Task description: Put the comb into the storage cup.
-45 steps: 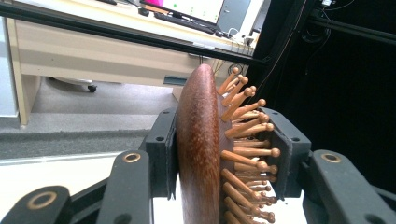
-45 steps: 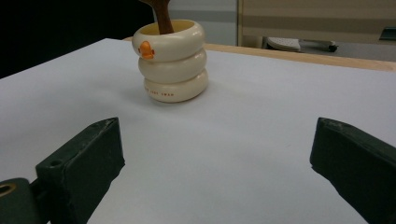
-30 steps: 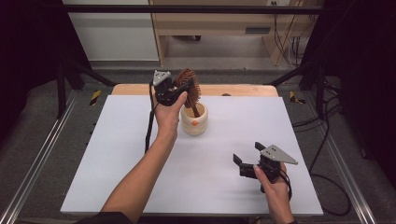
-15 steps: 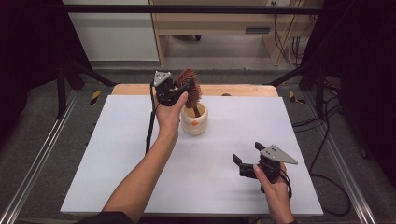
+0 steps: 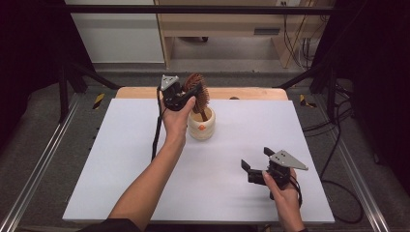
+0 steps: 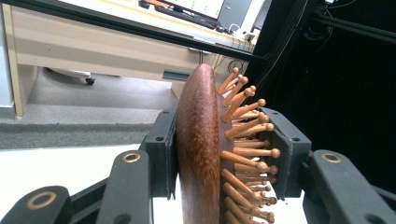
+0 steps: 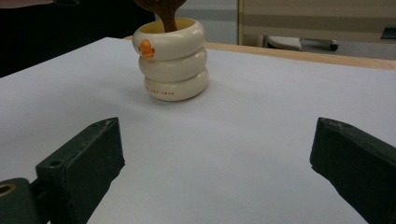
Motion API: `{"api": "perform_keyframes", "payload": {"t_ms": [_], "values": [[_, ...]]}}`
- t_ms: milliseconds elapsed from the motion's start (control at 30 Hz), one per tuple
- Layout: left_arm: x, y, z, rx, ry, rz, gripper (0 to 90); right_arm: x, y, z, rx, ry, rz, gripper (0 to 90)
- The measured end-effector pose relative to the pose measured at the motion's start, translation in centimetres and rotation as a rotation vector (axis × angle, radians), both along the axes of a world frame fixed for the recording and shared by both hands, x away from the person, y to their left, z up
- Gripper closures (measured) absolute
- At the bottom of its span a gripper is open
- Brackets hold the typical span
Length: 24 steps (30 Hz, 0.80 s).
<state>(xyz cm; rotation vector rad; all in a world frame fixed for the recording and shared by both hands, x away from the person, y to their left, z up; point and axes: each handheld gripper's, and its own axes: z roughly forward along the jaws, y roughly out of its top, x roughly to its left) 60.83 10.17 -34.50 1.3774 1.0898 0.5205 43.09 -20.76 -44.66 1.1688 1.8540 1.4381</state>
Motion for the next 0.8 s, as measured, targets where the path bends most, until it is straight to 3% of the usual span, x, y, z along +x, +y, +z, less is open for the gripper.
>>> {"api": "perform_keyframes", "payload": {"t_ms": [800], "values": [[0.25, -0.09, -0.72, -0.015, 0.014, 0.001, 51.5, 0.01, 0.01, -0.03, -0.001, 0.003, 0.002, 3.2]]}}
